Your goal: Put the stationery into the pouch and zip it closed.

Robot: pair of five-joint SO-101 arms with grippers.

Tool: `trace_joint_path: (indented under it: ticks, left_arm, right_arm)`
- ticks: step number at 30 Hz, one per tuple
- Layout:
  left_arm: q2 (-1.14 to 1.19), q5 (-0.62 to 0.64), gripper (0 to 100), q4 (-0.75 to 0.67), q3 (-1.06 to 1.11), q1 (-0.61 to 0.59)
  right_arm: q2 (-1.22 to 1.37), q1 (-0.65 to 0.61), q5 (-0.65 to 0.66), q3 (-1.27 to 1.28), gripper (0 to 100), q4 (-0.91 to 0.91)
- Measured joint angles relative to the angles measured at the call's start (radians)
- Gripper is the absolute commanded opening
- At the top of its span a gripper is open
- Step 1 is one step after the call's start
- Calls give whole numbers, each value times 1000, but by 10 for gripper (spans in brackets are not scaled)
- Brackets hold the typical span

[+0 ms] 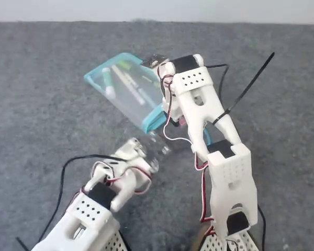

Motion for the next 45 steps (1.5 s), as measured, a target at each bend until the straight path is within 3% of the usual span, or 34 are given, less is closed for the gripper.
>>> trace_joint_path:
  ticks: [7, 17, 24, 31, 40, 45]
  left_arm:
    - [0, 201, 11, -37, -29, -238]
    - [0, 222, 21, -43, -29, -241]
    - [0, 255, 184, -43, -29, -344]
    - [0, 284, 219, -43, -29, -385]
    - [3, 284, 235, -149, -29, -391]
    - [190, 284, 235, -233, -133, -394]
  right_arm:
    - [0, 3, -15, 0, 8, -9]
    - [0, -55, 32, 0, 8, -25]
    - [-49, -54, 5, 0, 8, -54]
    - [-97, -58, -15, 0, 8, -72]
    - [-120, -110, -15, 0, 8, -69]
    - [-144, -133, -14, 0, 8, -43]
